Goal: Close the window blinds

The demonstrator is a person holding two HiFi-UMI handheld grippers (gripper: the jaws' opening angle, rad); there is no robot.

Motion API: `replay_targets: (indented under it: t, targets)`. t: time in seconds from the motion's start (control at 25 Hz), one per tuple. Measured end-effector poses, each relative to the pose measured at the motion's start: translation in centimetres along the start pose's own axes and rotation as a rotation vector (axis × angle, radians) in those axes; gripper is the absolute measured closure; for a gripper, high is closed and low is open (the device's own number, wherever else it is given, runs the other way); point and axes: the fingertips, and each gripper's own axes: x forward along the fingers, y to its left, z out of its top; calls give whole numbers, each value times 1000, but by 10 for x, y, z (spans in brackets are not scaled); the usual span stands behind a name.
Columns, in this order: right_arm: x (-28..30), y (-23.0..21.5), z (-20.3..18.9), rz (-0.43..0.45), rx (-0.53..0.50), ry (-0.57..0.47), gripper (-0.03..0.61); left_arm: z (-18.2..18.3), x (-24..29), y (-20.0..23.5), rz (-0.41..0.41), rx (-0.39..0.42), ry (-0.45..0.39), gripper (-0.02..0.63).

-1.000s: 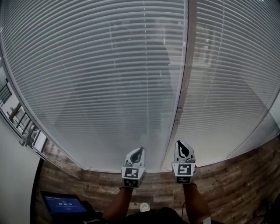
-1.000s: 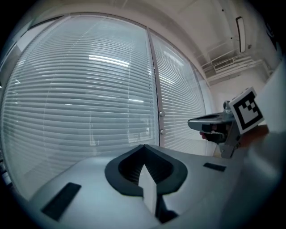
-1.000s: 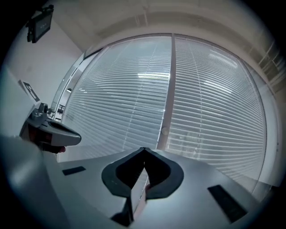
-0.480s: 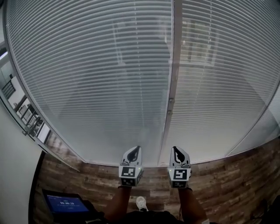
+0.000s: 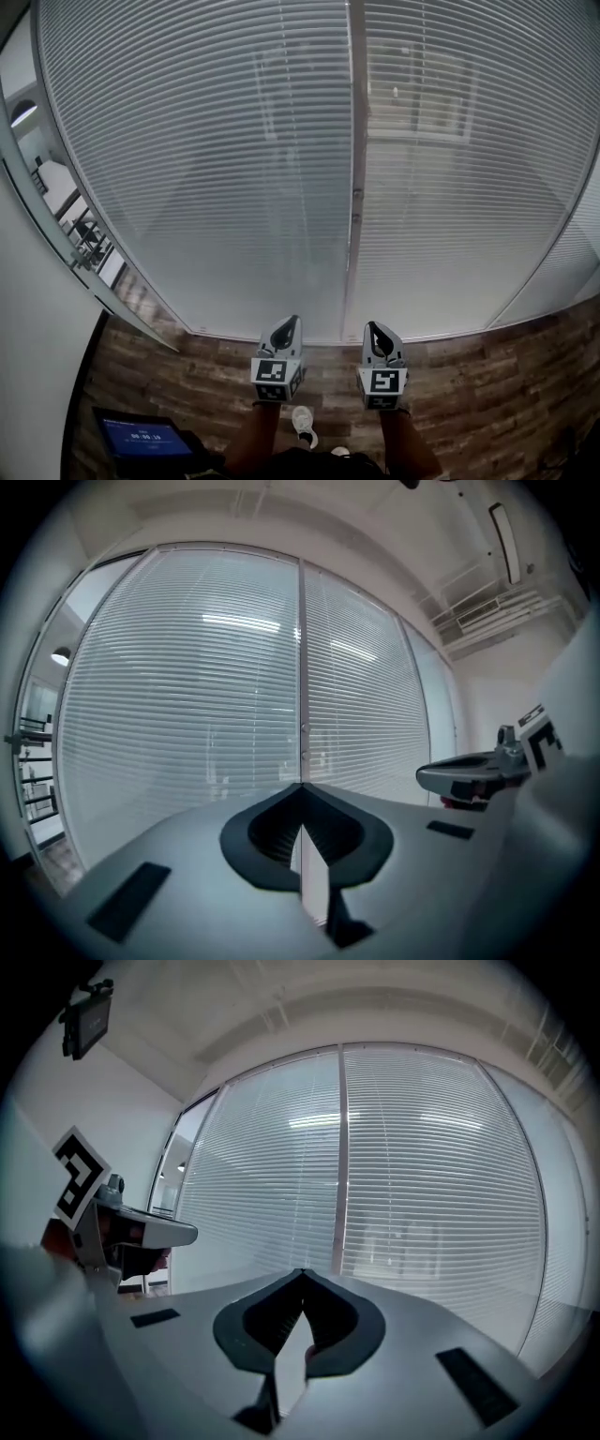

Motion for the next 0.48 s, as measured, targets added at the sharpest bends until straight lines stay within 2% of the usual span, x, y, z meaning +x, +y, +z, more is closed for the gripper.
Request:
replay_targets:
  t: [0.08,0.2,0.32,0.48]
  targets:
    - [-17,5,8,2,40,12,574,1,-15,-6,14,6,-6,614]
    - [-31,9,8,23,1,-1,574,3,-36,-13,49,-4,-2,614]
    - [-37,17,10,40,-15,-38,575,5,-52,-15,50,-7,-5,614]
    - [-41,35,14,43,18,-29,574,6,-73,-3,53,-16,-4,614]
